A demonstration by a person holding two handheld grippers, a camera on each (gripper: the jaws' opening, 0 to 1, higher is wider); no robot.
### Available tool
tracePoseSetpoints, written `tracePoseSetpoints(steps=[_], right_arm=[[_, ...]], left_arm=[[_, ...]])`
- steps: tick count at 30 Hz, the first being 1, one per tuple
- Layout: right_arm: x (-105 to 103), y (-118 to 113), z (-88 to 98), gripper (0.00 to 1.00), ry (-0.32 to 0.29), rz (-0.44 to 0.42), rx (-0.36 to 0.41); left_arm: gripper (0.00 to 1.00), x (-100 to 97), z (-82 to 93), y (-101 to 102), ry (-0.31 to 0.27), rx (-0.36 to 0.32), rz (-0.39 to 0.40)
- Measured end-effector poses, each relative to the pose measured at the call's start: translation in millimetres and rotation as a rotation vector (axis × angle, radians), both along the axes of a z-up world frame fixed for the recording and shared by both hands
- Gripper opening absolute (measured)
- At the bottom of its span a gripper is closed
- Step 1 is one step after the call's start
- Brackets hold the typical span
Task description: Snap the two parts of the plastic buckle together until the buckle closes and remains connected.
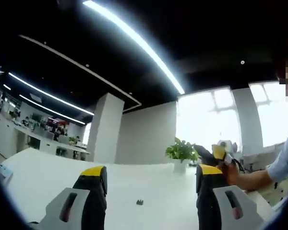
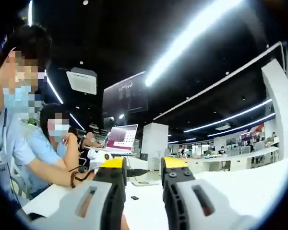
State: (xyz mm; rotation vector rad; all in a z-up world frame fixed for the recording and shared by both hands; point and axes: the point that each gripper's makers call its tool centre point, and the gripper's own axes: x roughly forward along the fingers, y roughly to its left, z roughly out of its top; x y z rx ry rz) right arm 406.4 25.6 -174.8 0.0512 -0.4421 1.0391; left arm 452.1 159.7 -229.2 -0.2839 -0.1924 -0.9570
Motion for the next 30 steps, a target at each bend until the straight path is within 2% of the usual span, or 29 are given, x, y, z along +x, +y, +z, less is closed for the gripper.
tracePoseSetpoints(steps=[3,6,10,13,16,18,20,22,26,30], right_arm=[[1.8,2.7,-2.8,0.28,-0.003,-0.025,-0.027],[8.3,3.1,-9.5,0.28,0.021,-0.044,-0.048],[16.5,0.6,-17.6,0.3,0.053,-0.087,-0.077],[16.7,-0.1,-17.5,0.38,0.087,-0.074,-0.046],[13.1,0.8,-12.4,0.52,0.086,-0.063,-0.01],[11.0,2.3,-10.9,0.61,0.083,-0.066,-0.001],[12.3,3.7,-12.4,0.72,0.08,-0.094,-0.009],[15.7,5.9,-17.9,0.83,0.101,-0.115,-0.025],[21.2,8.0,-26.6,1.0,0.15,-0.134,-0.04],[22.4,7.6,-30.6,1.0,0.156,-0.147,-0.058]], left_arm=[[0.77,-0.7,-2.5,-1.1,-0.002,0.014,0.005],[0.77,0.4,-3.9,-0.6,-0.015,0.047,0.018],[0.77,-1.8,-4.0,-2.2,-0.022,0.054,0.012],[0.77,-3.2,-4.7,-3.1,-0.029,0.067,0.015],[0.78,-4.4,-4.9,-3.9,-0.032,0.071,0.013],[0.81,-4.1,-4.3,-4.1,-0.053,0.096,0.037],[0.86,-6.7,-2.9,-6.5,-0.064,0.095,0.027],[0.91,-10.8,0.2,-9.8,-0.072,0.078,0.004],[0.98,-18.3,8.9,-12.6,-0.086,0.028,-0.039],[0.99,-17.6,14.2,-9.3,-0.096,0.003,-0.038]])
